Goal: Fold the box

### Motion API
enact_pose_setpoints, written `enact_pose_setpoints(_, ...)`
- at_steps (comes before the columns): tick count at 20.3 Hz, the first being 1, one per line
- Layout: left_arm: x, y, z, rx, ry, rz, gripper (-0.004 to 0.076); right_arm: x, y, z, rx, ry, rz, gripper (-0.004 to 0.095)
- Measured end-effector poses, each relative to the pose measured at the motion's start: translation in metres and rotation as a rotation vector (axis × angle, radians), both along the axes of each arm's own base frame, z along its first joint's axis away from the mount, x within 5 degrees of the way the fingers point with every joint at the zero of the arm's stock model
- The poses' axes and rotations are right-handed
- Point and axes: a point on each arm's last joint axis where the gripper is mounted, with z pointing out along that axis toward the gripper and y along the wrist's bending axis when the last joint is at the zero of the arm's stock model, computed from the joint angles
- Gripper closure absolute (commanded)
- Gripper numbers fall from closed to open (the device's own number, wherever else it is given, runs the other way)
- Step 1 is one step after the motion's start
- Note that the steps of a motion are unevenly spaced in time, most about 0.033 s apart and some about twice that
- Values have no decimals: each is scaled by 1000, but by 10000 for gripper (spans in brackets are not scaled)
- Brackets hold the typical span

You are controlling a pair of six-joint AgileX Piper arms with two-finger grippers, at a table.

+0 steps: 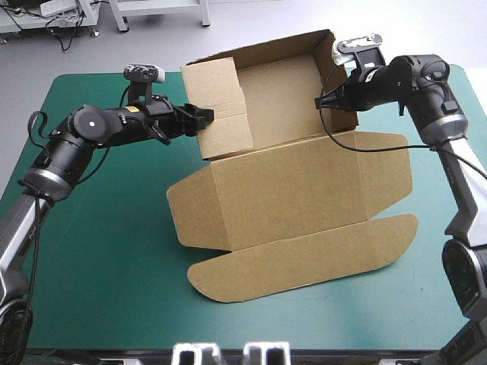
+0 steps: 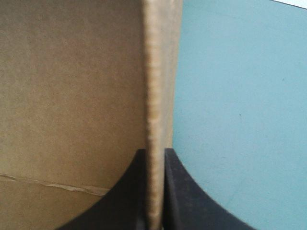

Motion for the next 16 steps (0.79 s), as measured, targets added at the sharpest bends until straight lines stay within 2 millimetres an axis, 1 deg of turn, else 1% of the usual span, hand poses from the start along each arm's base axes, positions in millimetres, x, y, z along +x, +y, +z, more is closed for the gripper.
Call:
enact_pose_setpoints(1, 2, -3, -1, -10, 0, 9, 250, 0, 1, -1, 7, 2, -1, 928)
enact_pose_setpoints(2, 5, -12, -6, -21, 4, 13, 256, 3, 2, -4, 13, 11, 2, 928)
enact_pose_setpoints(3, 7, -17, -9, -19, 5, 10, 282, 3, 2, -5, 7, 13, 2, 928)
enact_pose_setpoints(4, 12, -23, -17, -11, 17, 19, 294, 6, 2, -9, -6, 19, 0, 928)
enact_pose_setpoints(5, 15, -24, -21, -11, 27, 28, 331, 7, 2, -10, -11, 21, -1, 928)
enact_pose_setpoints(7, 26, -27, -39, 8, 81, 73, 402, 9, 4, -14, -20, 31, 3, 928)
enact_pose_setpoints(9, 33, -26, -47, 7, 103, 117, 523, 10, 5, -16, -10, 38, 6, 928)
enact_pose_setpoints(12, 37, -26, -50, -5, 101, 148, 736, 10, 6, -17, -11, 44, 7, 928)
enact_pose_setpoints(14, 38, -25, -51, 18, 90, 143, 734, 9, 6, -20, -5, 76, 6, 928)
enact_pose_setpoints(16, 38, -25, -56, 44, 103, 129, 734, 10, 7, -27, -7, 123, 5, 928)
